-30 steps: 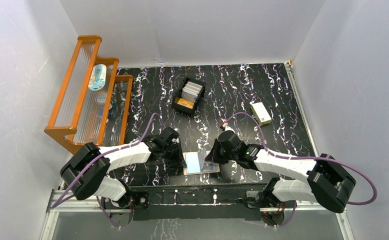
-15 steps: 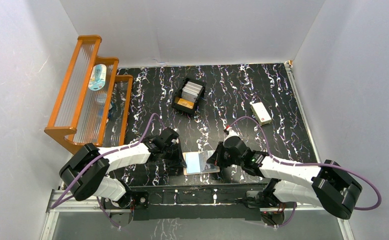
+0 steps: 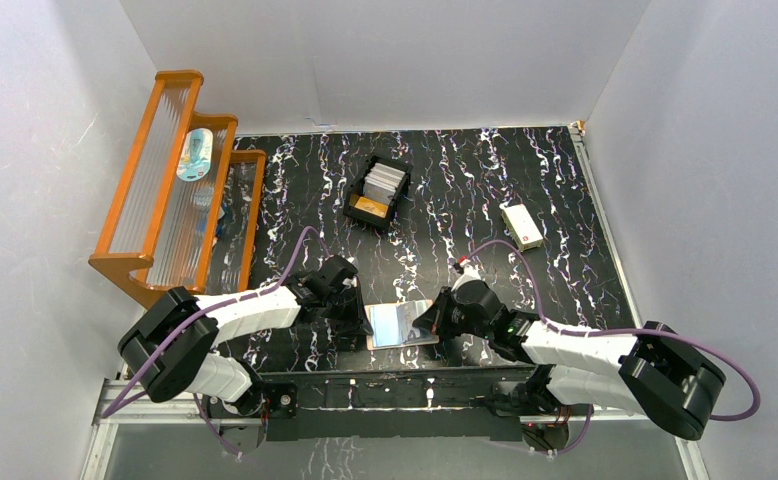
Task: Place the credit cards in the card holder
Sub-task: Insert the credit card into the card holder.
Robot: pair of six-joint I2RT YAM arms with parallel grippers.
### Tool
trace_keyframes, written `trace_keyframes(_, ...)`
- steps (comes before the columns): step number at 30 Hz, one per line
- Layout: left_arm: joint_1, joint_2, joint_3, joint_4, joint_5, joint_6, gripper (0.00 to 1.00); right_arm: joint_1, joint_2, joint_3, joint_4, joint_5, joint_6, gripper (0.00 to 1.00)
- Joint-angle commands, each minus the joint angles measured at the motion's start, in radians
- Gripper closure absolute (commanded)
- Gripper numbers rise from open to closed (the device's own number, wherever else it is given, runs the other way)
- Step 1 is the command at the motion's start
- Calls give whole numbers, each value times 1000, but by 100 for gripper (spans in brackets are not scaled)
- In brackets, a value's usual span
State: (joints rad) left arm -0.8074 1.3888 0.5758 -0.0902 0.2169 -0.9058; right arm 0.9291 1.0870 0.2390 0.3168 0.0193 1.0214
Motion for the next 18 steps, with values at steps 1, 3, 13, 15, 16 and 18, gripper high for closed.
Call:
trace_keyframes(1,-8,-12,-20,-52,-27,22,100,4,-22,-36,95,-16,7,100)
trace_keyframes(3,-8,-10,-18,-55,-28,24,100,3,-32,-45,110,-16,7,100)
trace_keyframes(13,-10,-11,-14,-60,-27,27,100,-8,-27,-56,157,-23,-2,100)
trace_keyframes(15,-9,-10,-14,-60,-27,27,100,-8,-18,-55,157,-22,-1,100)
trace_keyframes(16,-9,-10,-13,-60,-27,28,100,-8,-13,-52,152,-19,-1,100)
trace_keyframes(18,-9,-10,-13,-60,-27,28,100,-10,-7,-51,154,-17,-3,100)
